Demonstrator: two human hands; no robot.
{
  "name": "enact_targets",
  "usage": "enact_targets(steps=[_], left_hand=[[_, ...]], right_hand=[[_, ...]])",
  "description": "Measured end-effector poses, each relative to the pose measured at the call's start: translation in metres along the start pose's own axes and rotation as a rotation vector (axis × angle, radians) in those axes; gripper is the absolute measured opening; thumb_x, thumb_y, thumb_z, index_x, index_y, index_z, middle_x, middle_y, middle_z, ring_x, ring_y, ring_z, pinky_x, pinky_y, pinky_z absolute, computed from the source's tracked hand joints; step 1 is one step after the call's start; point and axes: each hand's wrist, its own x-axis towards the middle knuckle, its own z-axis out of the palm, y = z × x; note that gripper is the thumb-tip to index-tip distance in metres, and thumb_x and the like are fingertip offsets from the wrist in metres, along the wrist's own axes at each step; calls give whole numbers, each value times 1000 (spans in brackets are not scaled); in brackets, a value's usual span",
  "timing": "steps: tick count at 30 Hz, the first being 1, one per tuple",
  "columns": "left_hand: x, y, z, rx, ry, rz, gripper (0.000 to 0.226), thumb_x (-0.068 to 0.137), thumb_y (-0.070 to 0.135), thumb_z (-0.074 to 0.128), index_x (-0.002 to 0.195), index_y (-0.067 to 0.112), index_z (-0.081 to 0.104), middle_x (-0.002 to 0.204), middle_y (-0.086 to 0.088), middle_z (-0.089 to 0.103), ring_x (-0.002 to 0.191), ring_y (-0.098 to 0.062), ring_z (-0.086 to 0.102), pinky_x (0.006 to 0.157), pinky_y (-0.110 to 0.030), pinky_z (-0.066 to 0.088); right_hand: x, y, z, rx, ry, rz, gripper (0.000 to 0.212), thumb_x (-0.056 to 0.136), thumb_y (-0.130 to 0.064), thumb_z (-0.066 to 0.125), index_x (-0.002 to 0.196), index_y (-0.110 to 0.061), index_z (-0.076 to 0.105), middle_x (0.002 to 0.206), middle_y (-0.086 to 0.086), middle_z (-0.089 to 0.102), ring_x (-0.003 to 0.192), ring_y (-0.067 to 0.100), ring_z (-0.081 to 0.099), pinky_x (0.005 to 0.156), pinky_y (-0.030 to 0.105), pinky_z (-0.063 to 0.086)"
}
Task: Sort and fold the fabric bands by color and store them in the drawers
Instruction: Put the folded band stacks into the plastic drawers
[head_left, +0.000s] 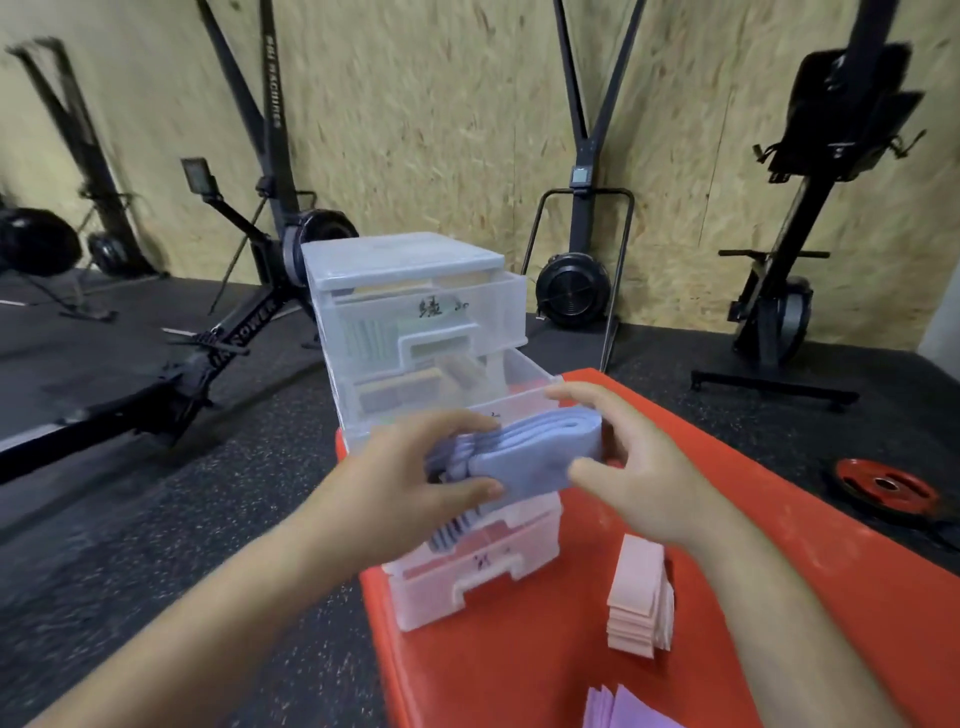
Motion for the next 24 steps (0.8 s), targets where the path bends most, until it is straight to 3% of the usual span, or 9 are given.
enact_targets(steps=[2, 6, 8, 12, 15, 18, 22, 24], left_hand=[[17, 6, -31, 153, 4, 41, 46, 77, 46, 79, 121, 43, 63, 114, 30, 62, 104, 9, 57, 86, -20, 48], [63, -2, -69, 331, 20, 39, 45, 81, 43, 76, 122, 44, 60, 116, 21, 63, 101, -6, 60, 84, -34, 54], [84, -15, -70, 381, -8, 34, 45, 81, 40, 74, 122, 43, 58, 115, 14, 64, 102, -13, 61, 82, -38, 54], [108, -40, -51, 474, -110, -18, 45, 85, 32, 69, 127, 39, 55, 114, 2, 65, 88, -19, 62, 59, -26, 48], [118, -58, -40, 515, -169, -20, 45, 84, 27, 65, 124, 43, 54, 110, 0, 67, 81, -21, 63, 64, -32, 53], [123, -66, -32, 602, -241, 12, 43, 86, 29, 63, 126, 39, 54, 111, 1, 66, 89, -24, 60, 70, -34, 52], [124, -72, -17, 666, -353, 35, 34, 92, 28, 56, 125, 36, 56, 114, 2, 65, 86, -21, 54, 67, -29, 43], [127, -75, -16, 619, -407, -5, 34, 94, 22, 53, 124, 35, 58, 117, 3, 63, 87, -17, 52, 71, -28, 44]], right_hand=[[20, -20, 1, -71, 29, -41, 51, 67, -26, 61, 115, -44, 61, 109, -14, 67, 87, 8, 65, 79, 25, 53], [76, -50, -1, -290, 49, -33, 30, 76, -18, 68, 99, -37, 62, 83, -11, 64, 64, 5, 53, 59, 16, 43], [105, -53, -1, -401, 12, -1, 26, 73, -21, 68, 94, -34, 63, 85, -11, 65, 70, 7, 58, 59, 19, 46], [146, -34, 9, -595, -117, 110, 34, 68, -24, 71, 99, -33, 62, 99, -6, 66, 81, 16, 63, 67, 31, 54], [162, -19, 19, -716, -238, 156, 41, 74, -22, 76, 112, -28, 61, 107, -3, 60, 85, 19, 59, 66, 29, 49], [171, -10, 28, -766, -312, 186, 42, 80, -20, 75, 118, -26, 60, 108, -5, 56, 94, 20, 58, 72, 28, 46], [180, 1, 37, -882, -436, 263, 26, 86, -17, 63, 110, -27, 62, 116, 0, 67, 95, 21, 67, 79, 31, 56], [183, 3, 39, -870, -501, 338, 30, 88, -12, 54, 112, -26, 64, 115, 1, 68, 90, 19, 73, 85, 35, 59]])
